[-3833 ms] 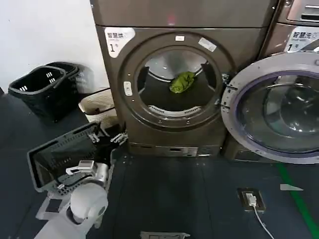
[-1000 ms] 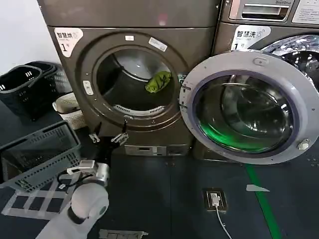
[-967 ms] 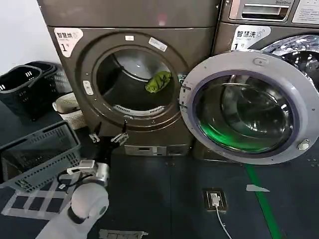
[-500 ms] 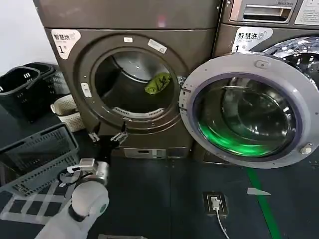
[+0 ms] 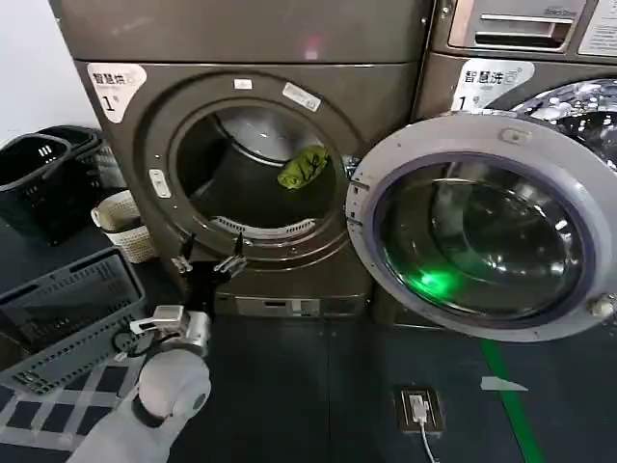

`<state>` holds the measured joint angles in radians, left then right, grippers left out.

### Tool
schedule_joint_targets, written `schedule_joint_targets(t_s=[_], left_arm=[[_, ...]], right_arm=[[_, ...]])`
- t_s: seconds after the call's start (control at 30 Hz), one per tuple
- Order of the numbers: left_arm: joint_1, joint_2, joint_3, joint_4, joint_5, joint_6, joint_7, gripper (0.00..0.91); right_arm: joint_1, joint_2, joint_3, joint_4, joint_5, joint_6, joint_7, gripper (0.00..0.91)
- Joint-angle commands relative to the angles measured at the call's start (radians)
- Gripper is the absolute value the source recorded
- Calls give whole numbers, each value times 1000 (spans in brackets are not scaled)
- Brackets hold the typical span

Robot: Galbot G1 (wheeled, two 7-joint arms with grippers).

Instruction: Grasp the clothes from the dryer.

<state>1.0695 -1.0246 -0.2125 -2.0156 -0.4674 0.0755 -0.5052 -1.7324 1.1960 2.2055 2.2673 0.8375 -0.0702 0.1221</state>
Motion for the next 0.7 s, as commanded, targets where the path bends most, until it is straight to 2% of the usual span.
schedule_joint_targets(t_s=[0.03,0.7], left_arm=[[0,-1,0,3,1,0,1,907],[-6,-4,0,10,1,-1,1,907]], right_arm=[[0,0,1,-1,5,1,-1,907],[-1,-11,22,-30,0,4,4,907]])
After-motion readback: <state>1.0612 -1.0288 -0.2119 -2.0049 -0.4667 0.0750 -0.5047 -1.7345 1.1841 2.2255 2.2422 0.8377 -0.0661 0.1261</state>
